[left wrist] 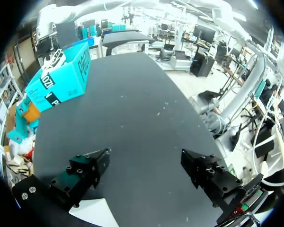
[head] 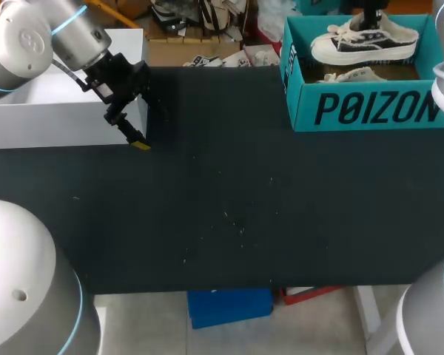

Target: Take the shoe out of the shoebox, open the shoe tongue, remove and reinsert the insole, then place the shoe into the shoebox

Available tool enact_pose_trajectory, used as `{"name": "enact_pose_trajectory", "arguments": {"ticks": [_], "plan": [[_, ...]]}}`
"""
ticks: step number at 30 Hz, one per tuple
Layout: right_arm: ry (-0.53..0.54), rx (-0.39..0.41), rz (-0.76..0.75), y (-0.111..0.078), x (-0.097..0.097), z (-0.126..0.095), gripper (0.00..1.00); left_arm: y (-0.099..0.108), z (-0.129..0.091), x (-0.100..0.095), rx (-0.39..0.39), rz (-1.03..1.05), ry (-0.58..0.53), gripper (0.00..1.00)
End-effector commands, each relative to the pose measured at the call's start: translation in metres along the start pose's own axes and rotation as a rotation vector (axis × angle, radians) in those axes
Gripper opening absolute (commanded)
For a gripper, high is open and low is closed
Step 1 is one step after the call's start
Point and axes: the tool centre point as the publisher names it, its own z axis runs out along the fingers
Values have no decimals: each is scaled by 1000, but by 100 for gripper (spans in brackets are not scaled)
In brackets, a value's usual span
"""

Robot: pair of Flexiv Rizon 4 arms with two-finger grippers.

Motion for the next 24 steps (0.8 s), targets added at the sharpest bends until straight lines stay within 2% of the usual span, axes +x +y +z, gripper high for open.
{"name": "enact_pose_trajectory", "arguments": {"ticks": [1,24], "plan": [[8,-7,-9,3,-7,21,0,-1,0,0,-5,-1,1,100],[28,-71,-24,16,0,71,0,-1,0,0,-5,-1,1,100]]}}
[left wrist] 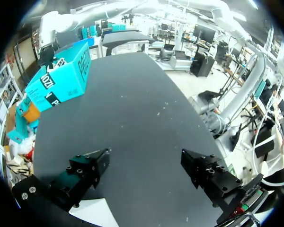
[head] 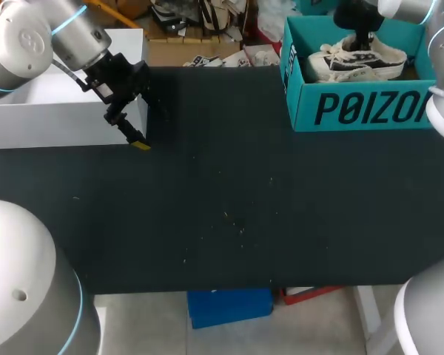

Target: Take the shoe out of the shoebox, open the shoe tongue, remove and reinsert the insole, then place the shoe into the shoebox

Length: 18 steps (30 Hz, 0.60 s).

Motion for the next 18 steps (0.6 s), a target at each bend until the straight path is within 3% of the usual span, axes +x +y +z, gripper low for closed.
{"name": "enact_pose_trajectory", "arguments": {"ticks": [1,10,18], "plan": [[33,-6,1,3,-16,19,0,-1,0,0,-5,-1,1,100],[43,-16,0,7,-19,28,0,-1,0,0,-5,-1,1,100],[21,-6,2,5,-28,12,0,-1,0,0,-5,-1,1,100]]}}
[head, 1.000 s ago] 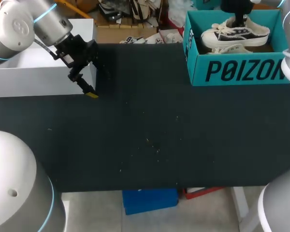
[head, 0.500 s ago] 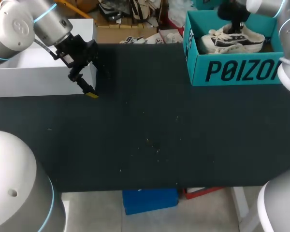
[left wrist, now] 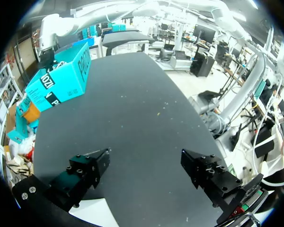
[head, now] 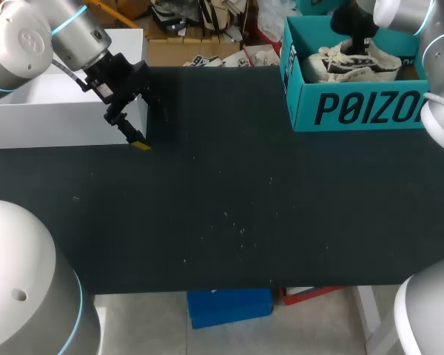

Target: Take the shoe out of the shoebox, open the shoe tongue, remove and reinsert the insole, then place the shoe into the shoebox

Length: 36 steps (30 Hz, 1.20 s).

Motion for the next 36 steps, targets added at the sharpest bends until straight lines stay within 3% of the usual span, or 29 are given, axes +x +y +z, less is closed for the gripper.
{"name": "enact_pose_trajectory", "arguments": {"ticks": [1,17,36], "plan": [[63,5,-6,1,-22,-5,0,-1,0,0,-5,-1,1,100],[46,33,-29,2,-27,-28,0,-1,0,0,-5,-1,1,100],[62,35,-20,7,-24,3,0,-1,0,0,-5,-1,1,100]]}}
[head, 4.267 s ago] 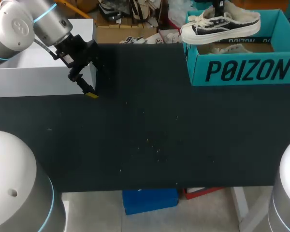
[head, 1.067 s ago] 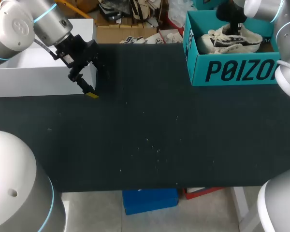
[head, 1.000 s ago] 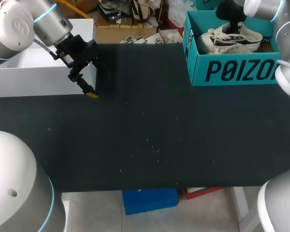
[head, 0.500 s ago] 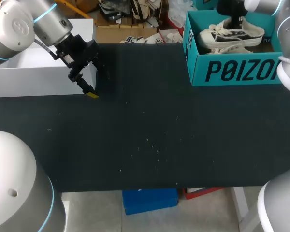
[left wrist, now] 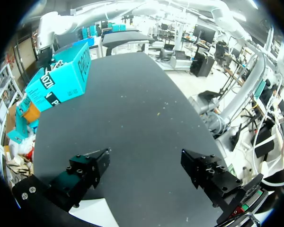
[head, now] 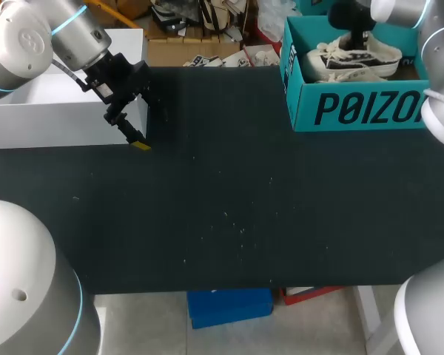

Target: Take the shoe out of the shoebox, open the shoe tongue, remove and reinsert the insole, then place the shoe into the shoebox

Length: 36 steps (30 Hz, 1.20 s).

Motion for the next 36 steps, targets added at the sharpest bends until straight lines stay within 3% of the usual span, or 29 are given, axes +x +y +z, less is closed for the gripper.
{"name": "enact_pose_trajectory", "arguments": {"ticks": [1,7,8,11,12,13,14,19,20,21,22,24,26,29,36], "plan": [[81,-1,-1,3,-15,15,0,-1,0,0,-4,-1,1,100],[94,0,-4,4,-15,19,0,-1,0,0,-4,-1,1,100],[100,1,-1,5,-15,19,15,-1,0,0,-4,-1,1,100],[110,3,-7,6,-12,19,79,-1,0,0,-4,-1,1,100],[116,5,-3,6,-10,17,82,-1,0,0,-4,-1,1,100],[118,6,-2,6,-9,15,97,-1,0,0,-4,-1,1,100],[119,7,-1,5,-8,13,100,-1,0,0,-4,-1,1,100],[117,21,12,4,-5,-2,100,-1,0,0,-4,-1,1,100],[115,23,11,4,-5,-7,89,-1,0,0,-4,-1,1,100],[111,28,11,4,-5,-11,52,-1,0,0,-4,-1,1,100],[108,32,12,4,-5,-16,42,-1,0,0,-4,-1,1,100],[104,40,10,4,-3,-25,42,-1,0,0,-4,-1,1,100],[99,50,7,4,-1,-35,33,-1,0,0,-4,-1,1,100],[93,62,1,4,3,-48,1,-1,0,0,-4,-1,1,100],[65,84,-11,7,12,-84,0,-1,0,0,-4,-1,1,100]]}}
